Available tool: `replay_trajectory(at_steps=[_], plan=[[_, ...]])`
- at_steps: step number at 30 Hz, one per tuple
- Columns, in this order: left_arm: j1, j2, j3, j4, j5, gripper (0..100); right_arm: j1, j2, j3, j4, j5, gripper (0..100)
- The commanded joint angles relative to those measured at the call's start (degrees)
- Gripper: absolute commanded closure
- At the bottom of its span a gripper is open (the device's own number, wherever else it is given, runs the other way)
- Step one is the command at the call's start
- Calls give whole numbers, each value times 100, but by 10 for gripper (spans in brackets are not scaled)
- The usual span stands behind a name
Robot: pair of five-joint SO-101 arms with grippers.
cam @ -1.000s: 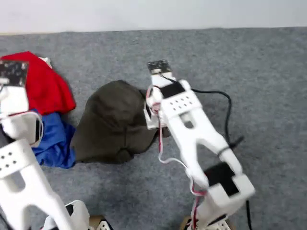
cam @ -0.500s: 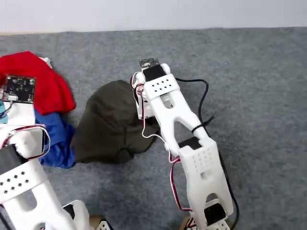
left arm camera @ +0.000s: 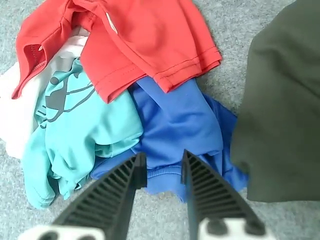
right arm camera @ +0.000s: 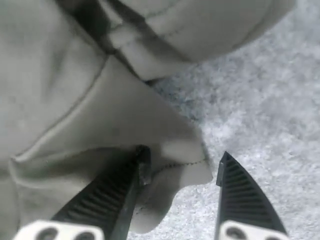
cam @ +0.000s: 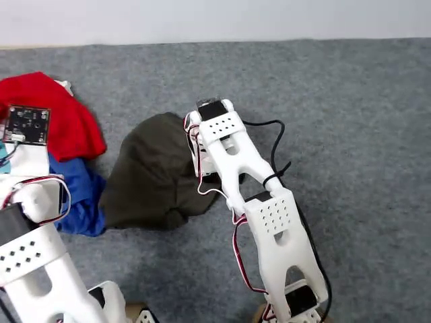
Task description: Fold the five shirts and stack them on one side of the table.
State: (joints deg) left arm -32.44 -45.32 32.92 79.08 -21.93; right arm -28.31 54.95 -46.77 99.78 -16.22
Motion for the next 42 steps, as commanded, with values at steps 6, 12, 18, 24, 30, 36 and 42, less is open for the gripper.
replay_trajectory(at_steps=[6, 12, 18, 24, 30, 36, 42], plan=[[-9, -132, -22, -114, -44, 882, -22, 242, -273, 163, -18, 809], [-9, -132, -22, -114, -35, 882, -22, 110, -290, 171, 202, 958], [149, -141, -48, -105, -18, 882, -13, -505, -290, 233, 598, 987], [554, -176, -75, -105, 0, 882, 57, -1604, -290, 251, 1081, 989], [738, -185, -295, -70, 484, 882, 409, -3046, -290, 207, 1521, 989], [985, -176, -716, -53, 1160, 882, 1147, -4057, -290, -4, 1662, 989], [2048, -176, -936, 571, 1354, 882, 2009, -4444, -290, -66, 1662, 989]])
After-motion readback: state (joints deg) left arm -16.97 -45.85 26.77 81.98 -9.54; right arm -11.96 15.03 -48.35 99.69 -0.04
